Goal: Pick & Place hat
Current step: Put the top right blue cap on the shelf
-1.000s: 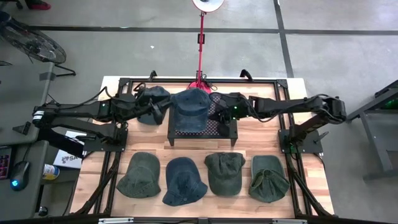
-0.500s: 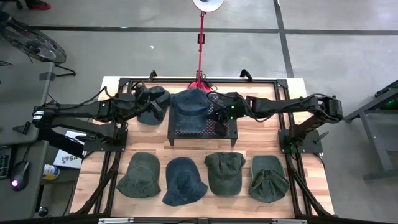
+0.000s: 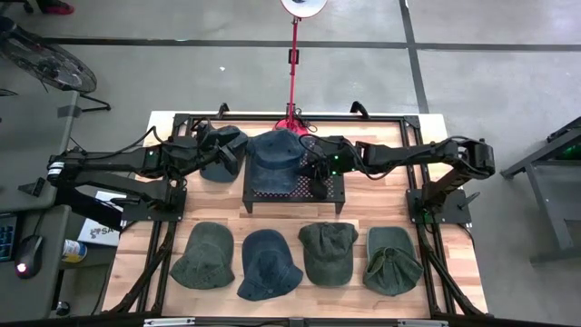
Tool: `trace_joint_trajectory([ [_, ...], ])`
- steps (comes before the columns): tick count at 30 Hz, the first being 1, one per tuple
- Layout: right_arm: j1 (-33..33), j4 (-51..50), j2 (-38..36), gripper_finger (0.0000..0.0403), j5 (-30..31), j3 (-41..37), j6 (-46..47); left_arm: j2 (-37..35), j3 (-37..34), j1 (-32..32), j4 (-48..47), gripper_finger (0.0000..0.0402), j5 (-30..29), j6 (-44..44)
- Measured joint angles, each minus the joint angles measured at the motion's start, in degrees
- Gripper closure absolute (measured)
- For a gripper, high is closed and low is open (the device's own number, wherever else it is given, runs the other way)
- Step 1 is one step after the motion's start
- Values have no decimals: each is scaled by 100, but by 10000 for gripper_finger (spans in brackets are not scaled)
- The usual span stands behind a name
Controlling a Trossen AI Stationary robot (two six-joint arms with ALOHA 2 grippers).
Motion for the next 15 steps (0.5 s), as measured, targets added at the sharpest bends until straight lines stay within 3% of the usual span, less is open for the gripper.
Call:
trace_joint_trajectory([
  [15, 4, 288, 11, 403, -108, -11, 57, 0, 0, 0, 0, 199, 4, -2],
])
